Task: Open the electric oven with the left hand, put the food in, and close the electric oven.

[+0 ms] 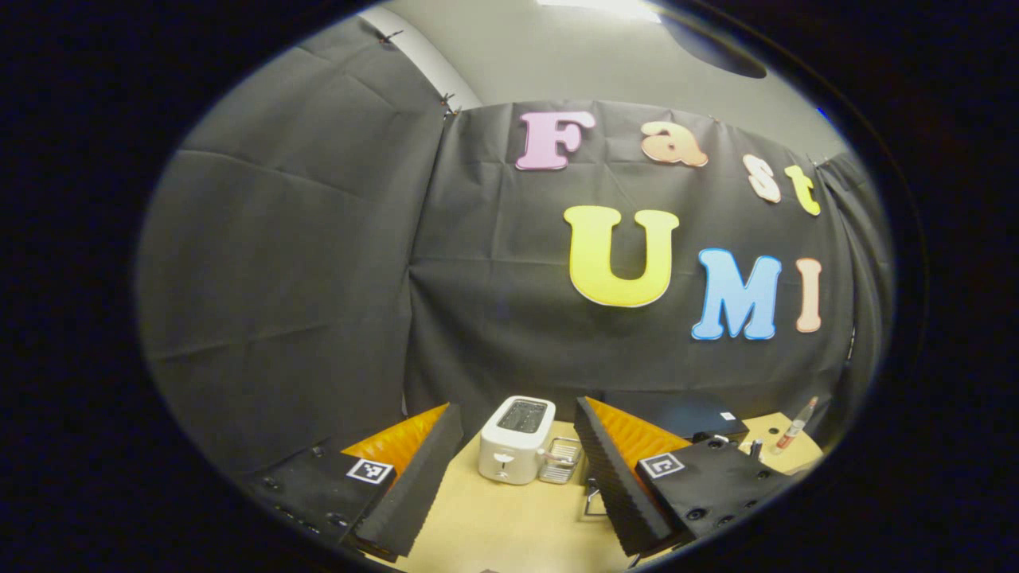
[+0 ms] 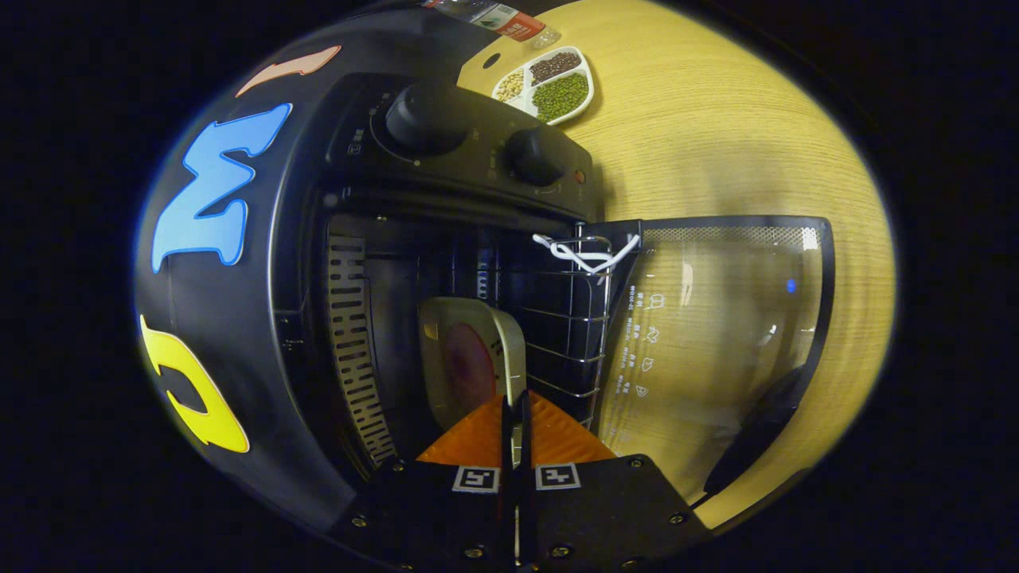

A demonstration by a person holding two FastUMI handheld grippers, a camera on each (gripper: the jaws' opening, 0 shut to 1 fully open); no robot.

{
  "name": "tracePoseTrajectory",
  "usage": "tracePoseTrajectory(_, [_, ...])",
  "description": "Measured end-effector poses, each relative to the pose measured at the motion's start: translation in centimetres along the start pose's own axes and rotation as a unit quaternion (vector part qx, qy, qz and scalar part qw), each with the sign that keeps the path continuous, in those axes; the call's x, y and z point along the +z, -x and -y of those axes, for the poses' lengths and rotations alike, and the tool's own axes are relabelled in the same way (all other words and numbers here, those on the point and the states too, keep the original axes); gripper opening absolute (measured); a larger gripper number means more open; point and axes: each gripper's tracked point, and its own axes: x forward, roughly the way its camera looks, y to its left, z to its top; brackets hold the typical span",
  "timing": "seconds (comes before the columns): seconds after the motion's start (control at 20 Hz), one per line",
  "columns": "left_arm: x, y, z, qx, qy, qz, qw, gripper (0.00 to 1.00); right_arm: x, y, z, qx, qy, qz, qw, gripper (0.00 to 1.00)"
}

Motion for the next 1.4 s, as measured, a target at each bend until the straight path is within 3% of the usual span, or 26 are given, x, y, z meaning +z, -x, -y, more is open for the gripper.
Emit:
tracePoseTrajectory(0.3, [-0.4,-0.5,1.0,-0.004,-0.001,-0.005,1.000,1.00,-0.4,-1.1,-1.0,0.020,-0.014,-0.004,1.000,0.05])
tracePoseTrajectory(0.35, [-0.4,-0.7,1.5,-0.007,0.000,-0.004,1.000,0.96,-0.3,-0.5,-1.1,0.021,-0.008,-0.008,1.000,0.09])
tracePoseTrajectory(0.4, [-0.3,-0.8,2.0,-0.011,0.001,-0.004,1.000,0.93,-0.3,0.0,-1.2,0.022,0.007,-0.014,1.000,0.12])
tracePoseTrajectory(0.55, [-0.2,-1.4,3.9,-0.028,0.002,-0.001,1.000,1.00,-0.5,1.9,-1.1,0.021,0.092,-0.042,0.995,0.31])
tracePoseTrajectory(0.6, [-0.1,-1.6,4.6,-0.035,0.003,0.000,0.999,0.91,-0.1,2.7,-1.0,0.020,0.118,-0.045,0.992,0.31])
tracePoseTrajectory(0.75, [-0.2,-2.1,7.2,-0.057,0.008,0.001,0.998,1.00,0.7,5.4,-1.4,0.027,0.181,-0.062,0.981,0.30])
tracePoseTrajectory(0.85, [-0.1,-2.2,9.1,-0.072,0.010,0.002,0.997,1.00,1.8,7.5,-1.6,0.033,0.245,-0.070,0.966,0.30])
tracePoseTrajectory(0.95, [-0.4,-2.3,11.1,-0.088,0.006,0.001,0.996,1.00,3.2,10.0,-2.3,0.049,0.324,-0.067,0.942,0.31])
tracePoseTrajectory(1.0, [-0.5,-2.3,12.1,-0.096,0.004,0.000,0.995,1.00,4.3,11.3,-2.7,0.061,0.375,-0.058,0.923,0.30])
tracePoseTrajectory(1.2, [-1.2,-2.5,16.7,-0.134,-0.003,-0.005,0.991,1.00,9.1,18.4,-7.3,0.148,0.550,0.022,0.822,0.31])
tracePoseTrajectory(1.25, [-1.2,-2.3,17.9,-0.143,-0.005,-0.003,0.990,1.00,9.9,19.8,-8.4,0.166,0.570,0.043,0.804,0.30])
tracePoseTrajectory(1.35, [-0.9,-1.9,20.1,-0.161,-0.005,0.001,0.987,0.91,11.8,23.1,-10.1,0.193,0.592,0.080,0.778,0.30])
tracePoseTrajectory(1.4, [-0.6,-1.7,21.1,-0.169,-0.005,0.004,0.986,0.91,12.9,24.9,-10.9,0.204,0.604,0.098,0.765,0.31])
